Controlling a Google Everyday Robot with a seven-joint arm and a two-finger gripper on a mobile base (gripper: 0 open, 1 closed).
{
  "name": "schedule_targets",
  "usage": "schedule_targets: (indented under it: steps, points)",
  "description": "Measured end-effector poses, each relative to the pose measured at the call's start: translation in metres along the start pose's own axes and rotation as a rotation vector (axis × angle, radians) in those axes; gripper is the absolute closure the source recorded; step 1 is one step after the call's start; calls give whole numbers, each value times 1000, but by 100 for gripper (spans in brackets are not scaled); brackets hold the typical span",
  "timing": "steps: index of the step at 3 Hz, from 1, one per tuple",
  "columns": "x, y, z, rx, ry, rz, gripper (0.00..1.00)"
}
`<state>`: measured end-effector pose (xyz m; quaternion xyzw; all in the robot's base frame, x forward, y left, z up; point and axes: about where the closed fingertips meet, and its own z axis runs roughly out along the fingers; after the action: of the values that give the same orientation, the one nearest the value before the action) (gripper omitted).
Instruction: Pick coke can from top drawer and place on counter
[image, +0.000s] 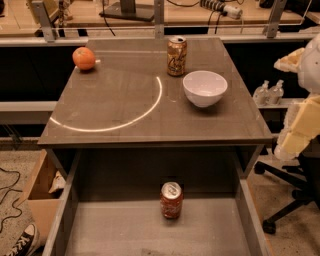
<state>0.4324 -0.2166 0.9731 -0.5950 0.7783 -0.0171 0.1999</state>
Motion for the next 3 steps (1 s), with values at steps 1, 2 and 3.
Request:
schedule_targets:
  steps: [1,2,3]
  points:
    - [26,28,35,-8,-140,26,0]
    - [51,63,80,5,-279,76,0]
    - [64,99,127,16,-435,145,0]
